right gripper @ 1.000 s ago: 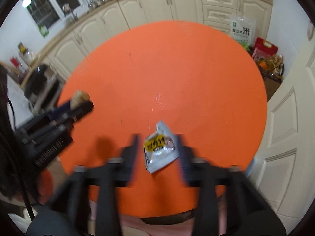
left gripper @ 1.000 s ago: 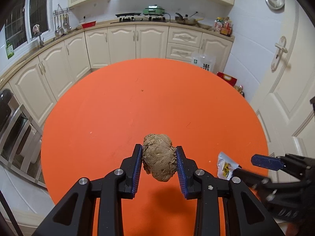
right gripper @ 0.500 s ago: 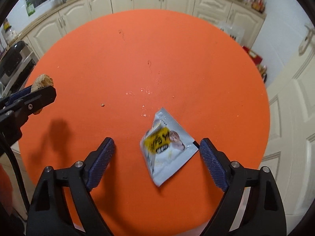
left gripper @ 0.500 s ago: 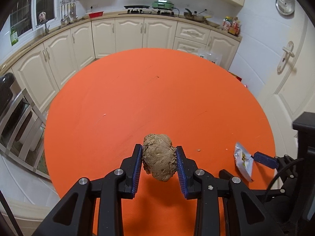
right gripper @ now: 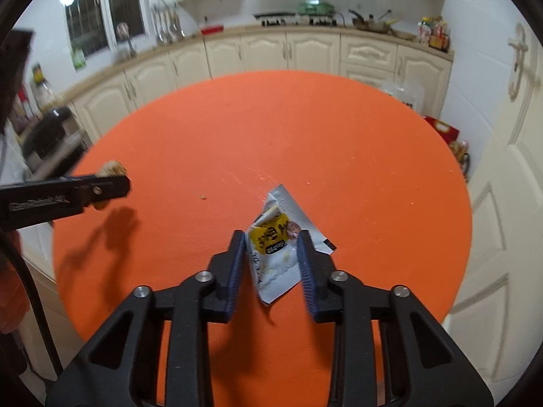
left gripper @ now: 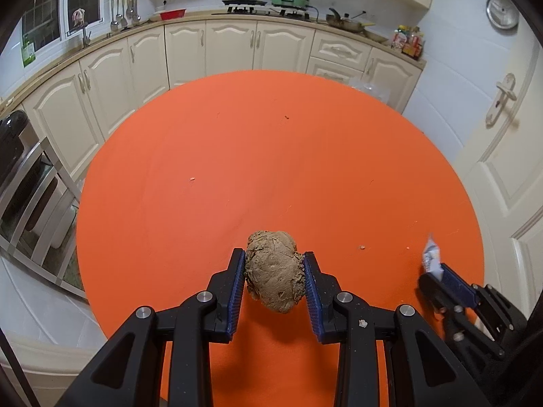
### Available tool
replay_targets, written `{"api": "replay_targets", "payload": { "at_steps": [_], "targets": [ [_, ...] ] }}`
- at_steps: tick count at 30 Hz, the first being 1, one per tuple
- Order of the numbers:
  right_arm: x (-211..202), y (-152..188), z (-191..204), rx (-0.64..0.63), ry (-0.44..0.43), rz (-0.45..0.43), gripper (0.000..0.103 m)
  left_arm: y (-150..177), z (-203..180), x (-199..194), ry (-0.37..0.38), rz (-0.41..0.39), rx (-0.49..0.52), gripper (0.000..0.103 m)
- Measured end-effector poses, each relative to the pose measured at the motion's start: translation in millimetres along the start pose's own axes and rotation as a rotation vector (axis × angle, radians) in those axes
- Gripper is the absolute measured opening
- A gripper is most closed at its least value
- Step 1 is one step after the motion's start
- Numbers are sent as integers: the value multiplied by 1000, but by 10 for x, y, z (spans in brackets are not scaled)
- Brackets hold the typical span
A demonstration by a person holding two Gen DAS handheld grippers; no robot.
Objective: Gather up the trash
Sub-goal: 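Carry the lump and wrapper over the blue wastebasket with both tools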
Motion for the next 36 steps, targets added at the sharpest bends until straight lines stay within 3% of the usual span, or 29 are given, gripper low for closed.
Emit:
{"api": "replay_targets", "payload": {
  "at_steps": [7, 22, 27, 36],
  "targets": [
    [-34, -22, -202, 123, -63, -17, 14, 11, -68, 41, 14, -2, 12, 29],
    [-312, -315, -345, 178, -52, -117, 10, 35, -75, 17, 43, -36, 47, 29],
    [-478, -412, -447, 180, -29, -154, 10, 46, -229, -14, 48, -59, 87, 29],
    [-830, -412, -903, 235, 74, -201, 10, 143, -845, -8, 157, -50, 215, 29]
  ]
}}
Point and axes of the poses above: each gripper's, at about its wrist camera, not at the fingertips, and x roughly the way its jaws point, z to its left, y to its underside, the point moved 6 cm from there along x, roughly the way its jaws point, and after that the axes turned 4 degrees about -z, right-handed, at the moved point
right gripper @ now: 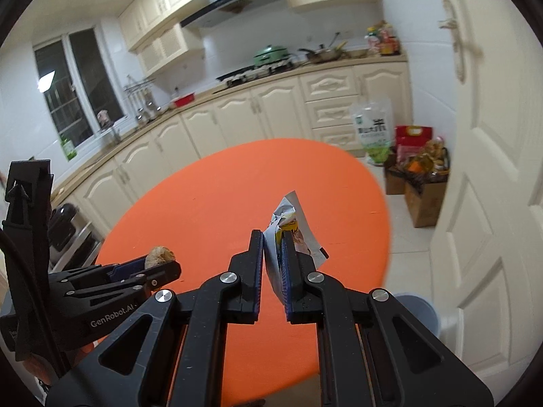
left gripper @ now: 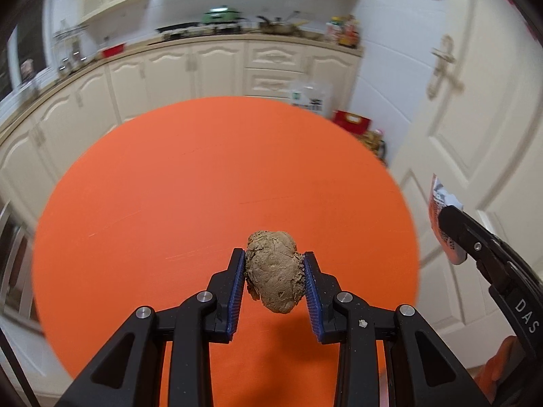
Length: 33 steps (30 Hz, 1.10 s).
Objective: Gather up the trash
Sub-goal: 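Carry the lump and wrapper over the blue wastebasket with both tools, then open both tools over the wastebasket to drop the lump and wrapper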
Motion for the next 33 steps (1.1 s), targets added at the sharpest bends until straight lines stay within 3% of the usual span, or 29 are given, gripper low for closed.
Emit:
{"api": "replay_targets", "payload": {
  "at_steps": [9, 18, 24, 30, 33],
  "targets": [
    [-382, -61, -840, 95, 155, -36, 10, -115, -733, 185, 126, 22, 136, 29],
    [-609, -16, -1647, 191, 277, -46, 10, -134, -1377, 592, 231, 101, 259, 29],
    [-614, 52, -2124, 233, 337, -25, 10, -280, -1770, 1029, 256, 161, 315, 30],
    [-579, 84, -2451, 277, 364, -18, 11, -430, -2219, 1447, 228, 173, 366, 30],
    [-542, 120, -2591, 307, 376, -3, 11, -421, -2392, 1593, 232, 204, 369, 41]
  ]
}}
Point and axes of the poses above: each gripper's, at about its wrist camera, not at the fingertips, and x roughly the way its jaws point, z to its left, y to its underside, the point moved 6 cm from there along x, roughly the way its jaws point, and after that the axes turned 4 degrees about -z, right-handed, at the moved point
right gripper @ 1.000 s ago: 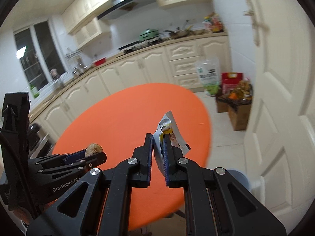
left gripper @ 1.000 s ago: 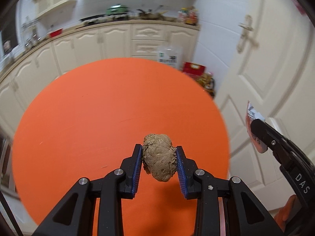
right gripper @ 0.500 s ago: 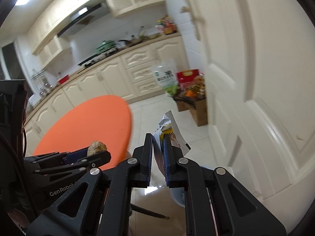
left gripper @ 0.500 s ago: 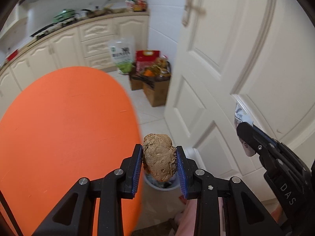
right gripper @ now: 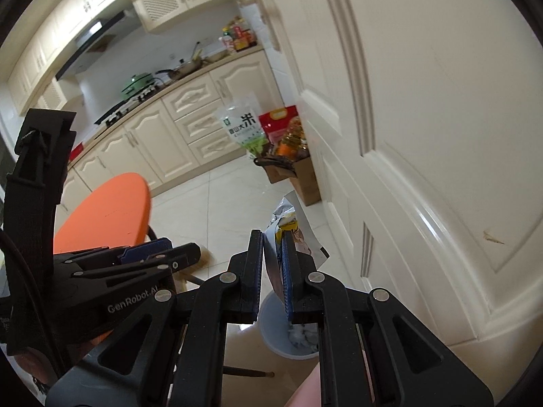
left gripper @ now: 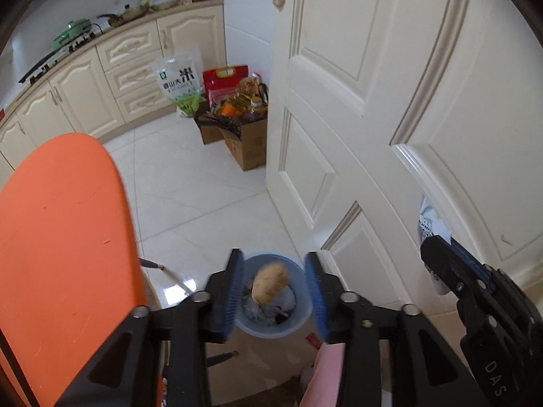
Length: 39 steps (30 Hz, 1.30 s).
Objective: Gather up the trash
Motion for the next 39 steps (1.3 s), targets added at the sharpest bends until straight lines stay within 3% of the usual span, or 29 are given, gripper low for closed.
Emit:
{"api": "replay_targets", "payload": {
  "at_steps": [8, 16, 20, 22, 24, 29, 32, 34, 39],
  "targets": [
    [122, -18, -99, 1, -10, 17, 11, -191, -47, 331, -27, 40, -15, 43],
    [293, -32, 64, -15, -45, 60, 14, -209, 44, 348, -49, 43, -39, 44],
    [308, -37, 133, -11, -57, 76, 16, -187, 84, 343, -52, 46, -54, 51],
    [309, -41, 133, -7, -52, 78, 23, -181, 89, 340, -51, 47, -57, 51],
    [284, -24, 106, -1, -46, 76, 37, -163, 102, 313, -54, 46, -58, 51],
    [165, -23, 116, -5, -44, 41, 45, -117, 84, 260, -60, 49, -50, 52],
    [62, -38, 150, -21, -28, 5, 64, -83, 85, 184, -70, 33, -54, 52],
    [-20, -56, 183, -37, -20, -20, 70, -43, 85, 128, -91, 22, -54, 52],
    [-259, -133, 279, -46, -18, -84, 97, 117, 73, -65, -147, 1, -78, 56]
  ]
}}
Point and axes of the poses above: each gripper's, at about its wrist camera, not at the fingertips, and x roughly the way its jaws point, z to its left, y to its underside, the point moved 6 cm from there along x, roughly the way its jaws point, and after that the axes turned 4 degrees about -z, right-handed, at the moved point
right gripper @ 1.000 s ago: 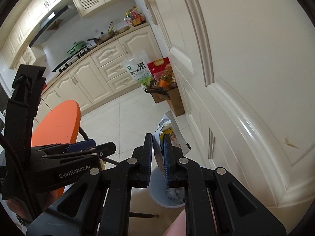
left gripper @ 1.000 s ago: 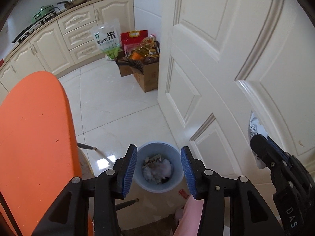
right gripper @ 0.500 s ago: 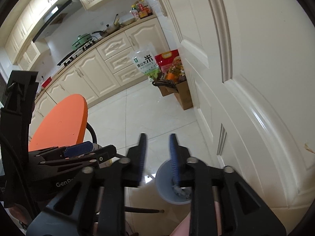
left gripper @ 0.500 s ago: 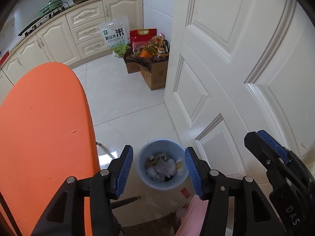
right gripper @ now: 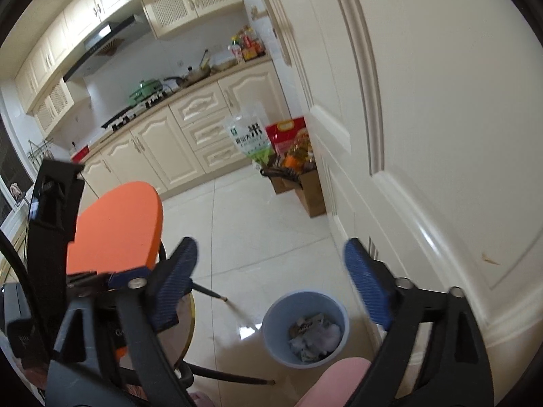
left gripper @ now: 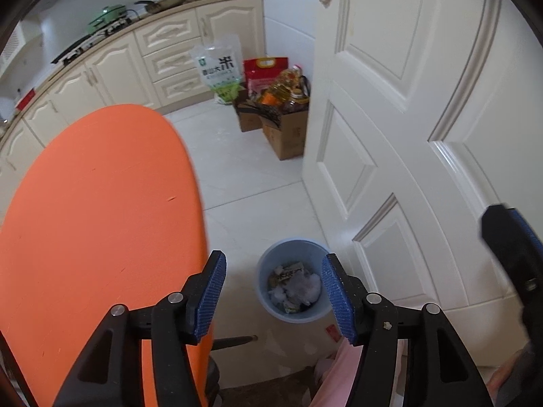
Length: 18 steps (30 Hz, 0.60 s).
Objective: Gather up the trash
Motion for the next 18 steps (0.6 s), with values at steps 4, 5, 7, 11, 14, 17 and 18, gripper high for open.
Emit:
{"api": "replay_targets", "payload": {
  "at_steps": [4, 5, 7, 11, 14, 17, 18],
  "targets": [
    [-178, -65, 20, 18, 26, -28, 103, 136, -14, -216, -29, -14, -27, 61],
    [-211, -75, 27, 20, 18, -27, 103, 168, -23, -262, -34, -19, -33, 61],
    [-265, -81, 50, 19, 2, -23, 103, 237, -22, -385, -54, -33, -52, 62],
    [-371, -99, 127, -30, -5, -15, 103, 372, -39, -676, -86, -73, -98, 69],
    [-497, -132, 243, -76, -39, -32, 103, 479, -21, -918, -129, -114, -133, 70],
    [-648, -185, 413, -128, -81, -56, 103, 595, -18, -1189, -176, -155, -177, 71],
    [-690, -201, 467, -145, -92, -59, 103, 637, -14, -1295, -195, -172, -199, 72]
  ]
}}
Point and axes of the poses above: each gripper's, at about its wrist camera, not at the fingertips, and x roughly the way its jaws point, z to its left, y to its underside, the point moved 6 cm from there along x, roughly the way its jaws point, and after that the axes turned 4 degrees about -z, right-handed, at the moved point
